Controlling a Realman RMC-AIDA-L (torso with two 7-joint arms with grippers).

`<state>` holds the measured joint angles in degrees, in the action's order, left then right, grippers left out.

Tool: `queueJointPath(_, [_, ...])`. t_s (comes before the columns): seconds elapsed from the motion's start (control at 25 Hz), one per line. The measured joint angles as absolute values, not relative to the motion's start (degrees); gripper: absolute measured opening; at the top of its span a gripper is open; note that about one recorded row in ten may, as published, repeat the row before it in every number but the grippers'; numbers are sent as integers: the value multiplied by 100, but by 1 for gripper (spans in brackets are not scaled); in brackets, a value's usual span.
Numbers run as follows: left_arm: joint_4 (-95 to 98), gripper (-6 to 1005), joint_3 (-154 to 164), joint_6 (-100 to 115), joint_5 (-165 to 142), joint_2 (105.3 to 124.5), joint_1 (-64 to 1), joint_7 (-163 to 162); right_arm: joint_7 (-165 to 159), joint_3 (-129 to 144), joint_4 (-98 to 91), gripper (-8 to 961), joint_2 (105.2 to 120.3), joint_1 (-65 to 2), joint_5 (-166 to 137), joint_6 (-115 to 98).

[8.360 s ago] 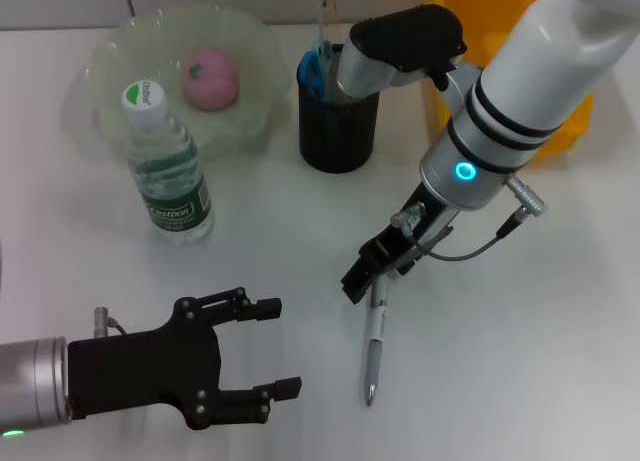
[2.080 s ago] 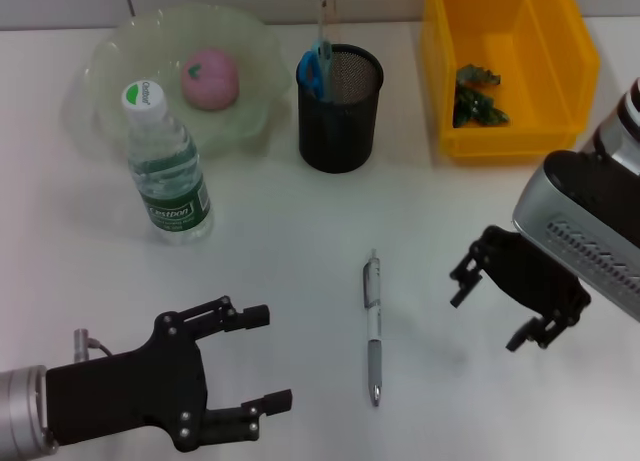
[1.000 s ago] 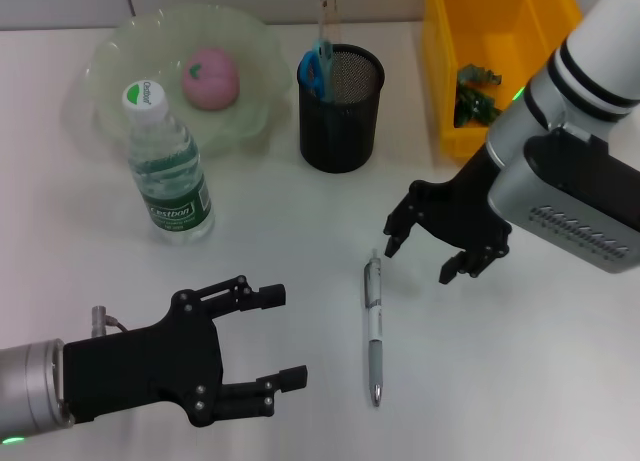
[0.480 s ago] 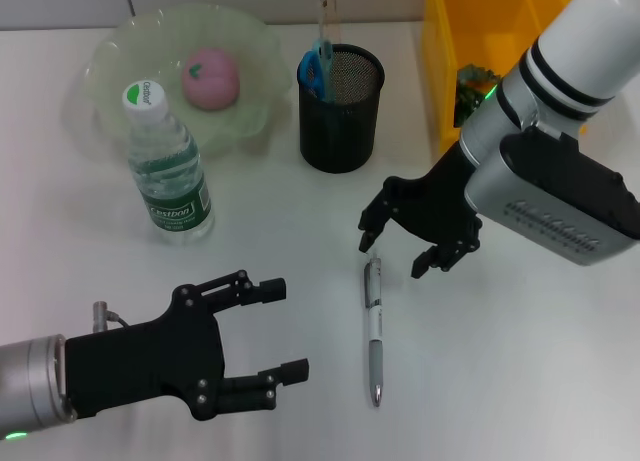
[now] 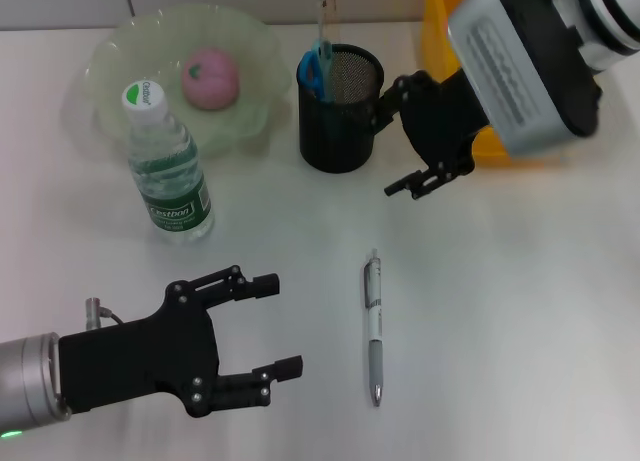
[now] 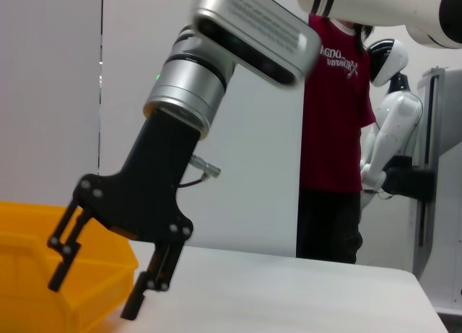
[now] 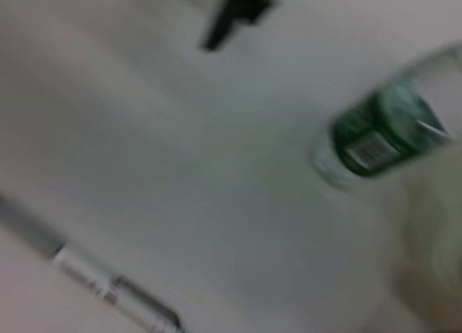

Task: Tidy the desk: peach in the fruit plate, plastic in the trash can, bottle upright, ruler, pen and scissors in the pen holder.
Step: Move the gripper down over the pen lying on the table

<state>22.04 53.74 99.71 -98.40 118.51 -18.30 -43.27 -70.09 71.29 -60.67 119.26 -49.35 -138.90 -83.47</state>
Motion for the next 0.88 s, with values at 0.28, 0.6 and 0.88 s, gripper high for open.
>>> queueJointPath(0.28, [2215,792,5374,9871,-9856,11846,-1828,-4173,-9981,7684,-6286,648,11935,-4943,-14321,-8274])
queueJointPath(0.6, [2174,791,5416,9741,-9887,11856,-1752,-3841,-13272,8793,-6676,647,11946,-5020,-14600,-8468])
queueJointPath(0.88, [2185,791,5422,9728,-9887,11864,-1621,-3748,-14547,9045,-6643,648,11960,-5180,-14586,-8660])
